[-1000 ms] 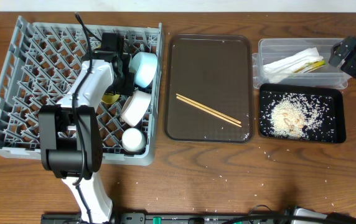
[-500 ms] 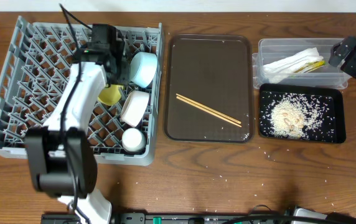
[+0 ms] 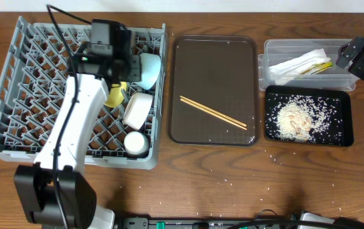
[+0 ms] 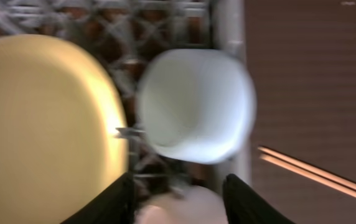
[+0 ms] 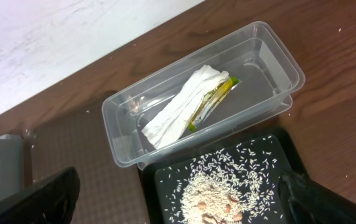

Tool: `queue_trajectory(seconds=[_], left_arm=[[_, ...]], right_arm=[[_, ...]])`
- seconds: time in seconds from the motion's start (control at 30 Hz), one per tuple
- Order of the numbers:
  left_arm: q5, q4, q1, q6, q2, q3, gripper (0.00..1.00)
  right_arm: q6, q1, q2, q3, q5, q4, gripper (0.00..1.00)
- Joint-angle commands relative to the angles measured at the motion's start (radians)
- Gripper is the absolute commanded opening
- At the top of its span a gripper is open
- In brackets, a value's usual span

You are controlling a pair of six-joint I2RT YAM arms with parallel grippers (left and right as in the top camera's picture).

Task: Sort waste into correct bins and load items into the dishwasher
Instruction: 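Release the plate and move the left gripper to the chopsticks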

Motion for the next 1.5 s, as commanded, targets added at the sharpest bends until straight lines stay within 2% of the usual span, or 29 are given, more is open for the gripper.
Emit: queue_trajectory(seconds=[0.0,0.27,0.33,0.47,0.63,1.47], left_arm=[[0.028,-0.014,-0.066,-0.134,-0.049,0.006,0.45],[-0.003,-0.058,-0.209,-0.46,-0.042,0.004,0.4],[-0.045,-0.065,-0.253,-0.499,-0.03,0.002,0.4],[-0.136,-0.064,-0.345,-0.505,-0.003,0.002,0.4],[-0.157,-0.061,-0.404,-0.505,0.018,0.002,0.4],[-0.131,-0.015,-0.425,-0.52,0.157,0.002,0.4]], right_arm=[[0.013,-0.002,-0.002,0.013,-0.005,-0.001,0.99],[0.013,-0.002,-0.002,0.013,-0.004,-0.001,0.99],[0.013,-0.002,-0.002,0.013,-0.004,-0.001,0.99],[0.013,-0.002,-0.002,0.013,-0.005,-0.001,0.99],[0.013,-0.002,-0.002,0.013,-0.005,-0.001,0.99],[0.013,-0.002,-0.002,0.013,-0.005,-0.001,0.99]])
